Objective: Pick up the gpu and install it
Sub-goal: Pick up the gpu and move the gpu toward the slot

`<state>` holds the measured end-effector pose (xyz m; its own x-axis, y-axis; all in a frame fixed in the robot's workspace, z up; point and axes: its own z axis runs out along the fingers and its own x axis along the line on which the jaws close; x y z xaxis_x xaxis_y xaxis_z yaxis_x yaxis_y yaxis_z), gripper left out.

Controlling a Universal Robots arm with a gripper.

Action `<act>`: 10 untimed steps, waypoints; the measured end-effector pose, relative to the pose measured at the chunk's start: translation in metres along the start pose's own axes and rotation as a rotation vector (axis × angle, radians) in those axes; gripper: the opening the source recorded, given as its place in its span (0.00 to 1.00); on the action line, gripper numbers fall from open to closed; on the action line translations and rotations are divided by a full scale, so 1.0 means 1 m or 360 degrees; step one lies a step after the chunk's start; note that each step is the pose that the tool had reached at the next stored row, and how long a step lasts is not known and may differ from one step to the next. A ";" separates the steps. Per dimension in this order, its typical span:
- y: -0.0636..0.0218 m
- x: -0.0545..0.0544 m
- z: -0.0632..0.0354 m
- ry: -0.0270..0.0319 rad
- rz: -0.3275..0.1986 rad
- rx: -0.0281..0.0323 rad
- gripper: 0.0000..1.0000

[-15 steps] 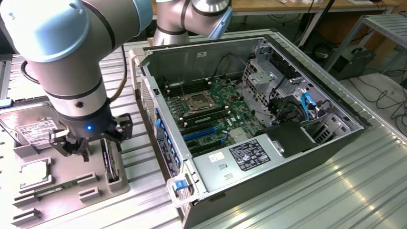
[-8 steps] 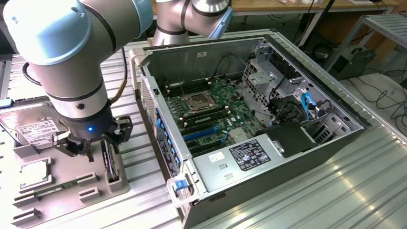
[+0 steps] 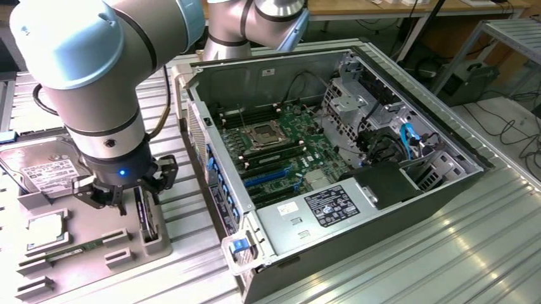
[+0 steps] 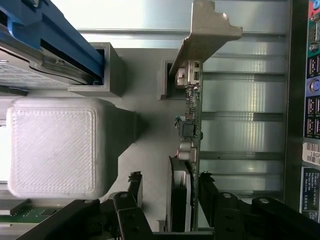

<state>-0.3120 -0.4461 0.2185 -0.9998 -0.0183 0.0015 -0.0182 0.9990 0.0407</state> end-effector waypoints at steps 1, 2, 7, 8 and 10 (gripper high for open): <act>0.0000 0.000 0.0003 -0.00025 0.0000 0.00001 0.57; -0.0001 0.000 0.0006 -0.00039 -0.0001 0.00000 0.57; -0.0002 0.000 0.0015 -0.00045 0.0000 -0.00001 0.42; -0.0005 -0.001 0.0015 -0.00045 -0.0001 -0.00002 0.42; -0.0010 -0.002 0.0016 -0.00047 0.0000 -0.00009 0.42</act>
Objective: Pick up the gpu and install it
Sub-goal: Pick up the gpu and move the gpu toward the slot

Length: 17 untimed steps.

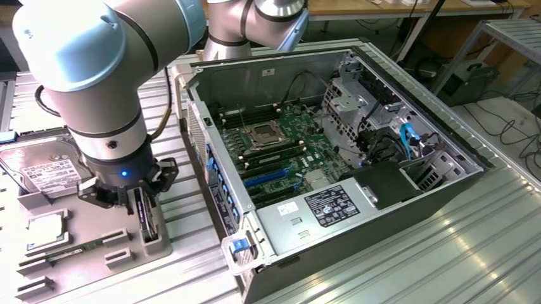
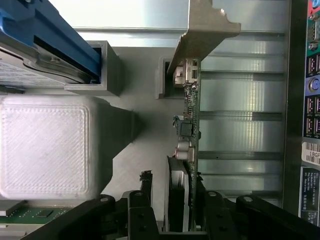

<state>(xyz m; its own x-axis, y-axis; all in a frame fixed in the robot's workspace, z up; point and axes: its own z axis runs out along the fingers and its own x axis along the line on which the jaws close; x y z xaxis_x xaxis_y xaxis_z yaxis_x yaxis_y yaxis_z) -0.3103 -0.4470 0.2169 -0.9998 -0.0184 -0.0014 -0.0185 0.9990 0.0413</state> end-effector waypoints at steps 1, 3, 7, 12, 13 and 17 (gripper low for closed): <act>-0.0002 0.000 0.0000 -0.00001 0.0000 -0.00002 0.42; -0.0012 0.000 0.0000 -0.00001 0.0000 -0.00003 0.42; -0.0034 0.000 -0.0002 0.00002 0.0000 -0.00001 0.42; -0.0040 0.000 -0.0001 0.00001 0.0000 -0.00002 0.40; -0.0040 0.000 -0.0001 0.00001 0.0000 -0.00001 0.34; -0.0040 -0.001 0.0002 0.00001 0.0000 -0.00003 0.28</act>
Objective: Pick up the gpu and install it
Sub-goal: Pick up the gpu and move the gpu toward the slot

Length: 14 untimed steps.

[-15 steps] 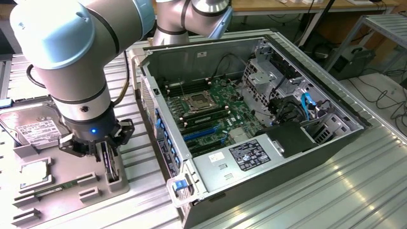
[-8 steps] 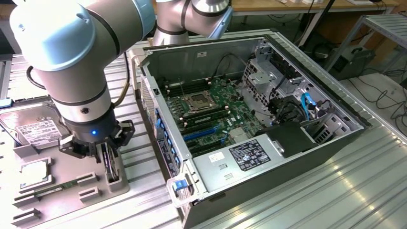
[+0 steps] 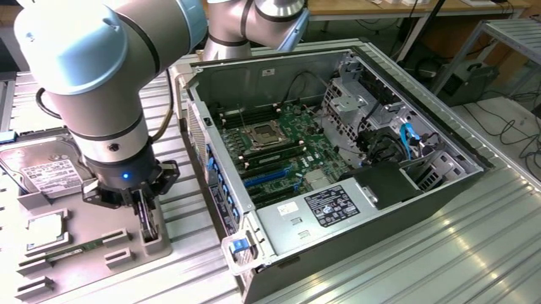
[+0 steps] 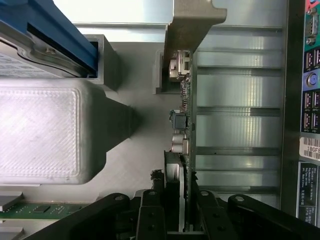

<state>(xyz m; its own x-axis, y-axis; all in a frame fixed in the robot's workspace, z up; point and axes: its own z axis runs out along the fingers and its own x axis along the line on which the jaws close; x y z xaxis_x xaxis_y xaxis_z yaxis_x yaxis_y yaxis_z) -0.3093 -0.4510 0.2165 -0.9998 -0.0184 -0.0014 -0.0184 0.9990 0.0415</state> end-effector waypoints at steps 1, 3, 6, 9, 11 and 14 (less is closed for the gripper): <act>-0.0001 0.000 0.0000 0.00001 0.0000 0.00002 0.28; -0.0001 0.000 0.0001 0.00000 0.0000 0.00002 0.28; -0.0001 0.000 0.0001 0.00000 0.0000 0.00001 0.28; -0.0001 0.000 0.0001 0.00001 0.0000 0.00002 0.28; -0.0001 0.000 0.0001 -0.00001 0.0000 -0.00004 0.28; 0.0000 0.000 -0.0007 -0.00002 0.0000 -0.00008 0.28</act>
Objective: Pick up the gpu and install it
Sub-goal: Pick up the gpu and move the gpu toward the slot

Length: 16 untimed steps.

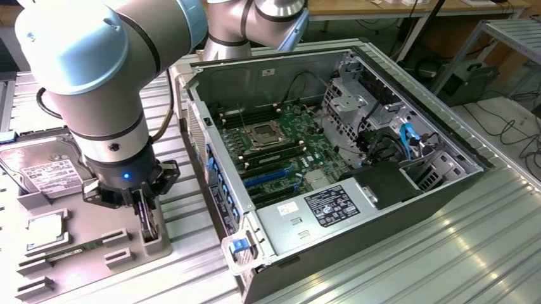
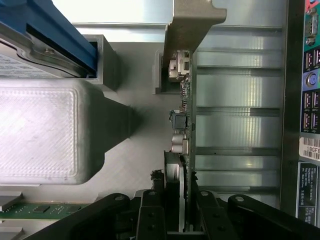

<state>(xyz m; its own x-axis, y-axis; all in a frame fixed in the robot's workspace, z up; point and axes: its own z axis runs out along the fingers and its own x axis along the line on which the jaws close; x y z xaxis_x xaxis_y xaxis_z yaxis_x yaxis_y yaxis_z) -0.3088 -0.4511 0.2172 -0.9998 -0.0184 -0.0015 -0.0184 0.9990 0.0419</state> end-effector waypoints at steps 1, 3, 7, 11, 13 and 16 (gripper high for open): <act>0.0000 0.000 -0.0009 0.00002 0.0000 0.00001 0.28; 0.0001 0.000 -0.0031 0.00002 0.0000 0.00000 0.28; 0.0003 0.000 -0.0081 0.00001 0.0000 0.00000 0.28; 0.0005 0.000 -0.0109 -0.00001 0.0000 -0.00015 0.28; 0.0005 0.000 -0.0110 0.00001 0.0000 -0.00016 0.28; 0.0005 0.000 -0.0110 0.00001 0.0000 -0.00015 0.28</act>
<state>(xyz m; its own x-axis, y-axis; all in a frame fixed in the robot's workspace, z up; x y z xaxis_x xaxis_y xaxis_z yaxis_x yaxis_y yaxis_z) -0.3089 -0.4511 0.2283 -0.9998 -0.0184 -0.0014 -0.0184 0.9989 0.0429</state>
